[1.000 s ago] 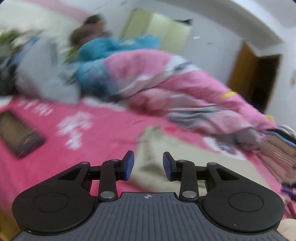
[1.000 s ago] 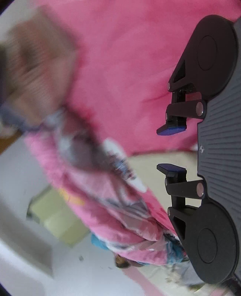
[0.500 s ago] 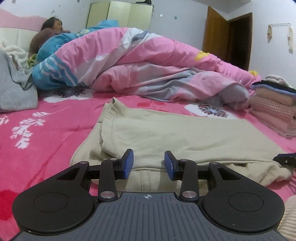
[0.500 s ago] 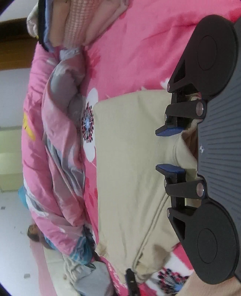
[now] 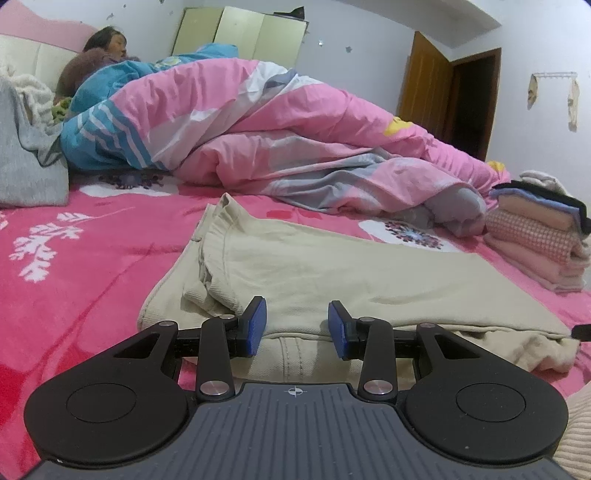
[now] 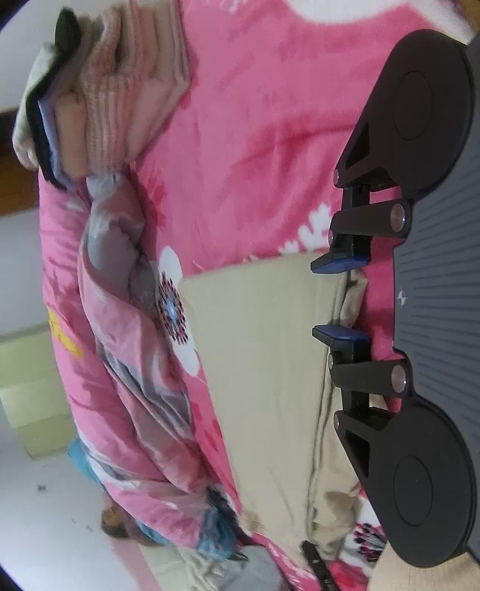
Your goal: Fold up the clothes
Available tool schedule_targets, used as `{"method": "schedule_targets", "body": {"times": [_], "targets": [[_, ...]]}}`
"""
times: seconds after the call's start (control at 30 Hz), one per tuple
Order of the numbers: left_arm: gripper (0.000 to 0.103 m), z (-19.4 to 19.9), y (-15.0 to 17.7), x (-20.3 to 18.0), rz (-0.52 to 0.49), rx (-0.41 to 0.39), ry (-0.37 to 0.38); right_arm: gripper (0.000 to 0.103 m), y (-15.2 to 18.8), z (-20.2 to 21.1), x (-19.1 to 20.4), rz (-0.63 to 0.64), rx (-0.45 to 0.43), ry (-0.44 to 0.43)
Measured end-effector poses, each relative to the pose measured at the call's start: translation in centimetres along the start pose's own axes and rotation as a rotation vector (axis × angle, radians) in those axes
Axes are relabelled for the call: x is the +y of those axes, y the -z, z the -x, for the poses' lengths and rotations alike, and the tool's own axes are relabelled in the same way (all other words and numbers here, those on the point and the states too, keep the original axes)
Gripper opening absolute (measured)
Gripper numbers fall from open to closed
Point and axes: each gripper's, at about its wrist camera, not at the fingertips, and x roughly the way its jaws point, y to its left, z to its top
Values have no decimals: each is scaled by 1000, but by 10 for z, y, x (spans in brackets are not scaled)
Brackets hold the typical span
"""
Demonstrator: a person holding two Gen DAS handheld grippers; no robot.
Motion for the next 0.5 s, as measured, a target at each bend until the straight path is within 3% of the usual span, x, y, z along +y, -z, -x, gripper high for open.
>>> {"method": "schedule_targets", "body": {"times": [0.13, 0.23, 0.33, 0.5], "targets": [[37, -1, 0, 0, -5, 3, 3, 31, -15, 12, 20, 47, -91, -103], [37, -1, -1, 1, 0, 11, 6, 31, -17, 0, 44, 163, -131, -156], [37, -1, -1, 1, -4, 19, 6, 32, -2, -34, 50, 239, -79, -134], [37, 5, -22, -3, -48, -10, 0, 32, 14, -57, 37, 208, -36, -140]]}}
